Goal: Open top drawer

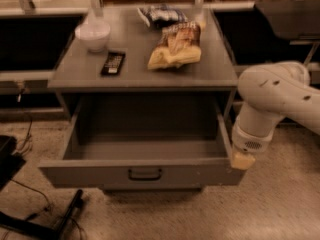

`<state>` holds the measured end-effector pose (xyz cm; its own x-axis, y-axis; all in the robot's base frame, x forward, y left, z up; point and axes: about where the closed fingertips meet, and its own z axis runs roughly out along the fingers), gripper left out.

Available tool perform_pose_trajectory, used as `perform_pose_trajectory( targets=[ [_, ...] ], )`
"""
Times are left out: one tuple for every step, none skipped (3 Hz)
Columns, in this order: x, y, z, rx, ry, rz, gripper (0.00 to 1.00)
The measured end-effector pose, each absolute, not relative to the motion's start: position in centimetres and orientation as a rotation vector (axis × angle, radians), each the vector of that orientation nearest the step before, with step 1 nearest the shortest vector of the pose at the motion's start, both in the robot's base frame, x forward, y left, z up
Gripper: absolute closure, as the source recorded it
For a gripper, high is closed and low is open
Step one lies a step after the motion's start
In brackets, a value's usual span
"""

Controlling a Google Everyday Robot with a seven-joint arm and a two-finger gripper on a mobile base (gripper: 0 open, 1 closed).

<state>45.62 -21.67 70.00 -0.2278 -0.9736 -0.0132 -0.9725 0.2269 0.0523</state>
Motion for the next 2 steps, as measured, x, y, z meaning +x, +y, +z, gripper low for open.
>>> perform_pose_trajectory(
  targets=[
    [38.4, -25.0, 70.2, 1.851, -2.373, -0.186, 1.00],
    [36.6, -25.7, 70.1, 1.826, -2.339, -0.214, 0.81]
  ],
)
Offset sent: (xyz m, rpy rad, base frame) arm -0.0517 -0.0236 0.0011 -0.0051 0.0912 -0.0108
